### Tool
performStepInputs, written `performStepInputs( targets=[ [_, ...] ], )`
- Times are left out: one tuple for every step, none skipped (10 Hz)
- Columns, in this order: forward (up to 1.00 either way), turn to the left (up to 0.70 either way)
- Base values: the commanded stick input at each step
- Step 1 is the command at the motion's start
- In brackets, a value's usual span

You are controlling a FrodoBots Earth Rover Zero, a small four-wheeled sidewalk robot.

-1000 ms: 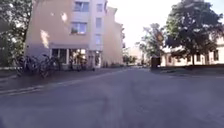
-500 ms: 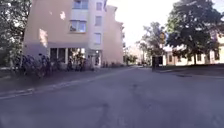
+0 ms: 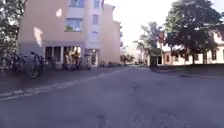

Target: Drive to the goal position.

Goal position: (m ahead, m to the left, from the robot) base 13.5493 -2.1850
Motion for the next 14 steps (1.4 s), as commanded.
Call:
performStepInputs(
  targets=[
    [0.7, 0.0],
    [0.7, 0.0],
    [0.7, 0.0],
    [0.7, 0.0],
    [0.7, -0.01],
    [0.7, -0.03],
    [0.7, -0.04],
    [0.7, -0.14],
    [0.7, -0.14],
    [0.7, -0.14],
    [0.7, -0.14],
    [0.7, -0.14],
    [0.7, -0.06],
    [0.7, 0.0]
  ],
)
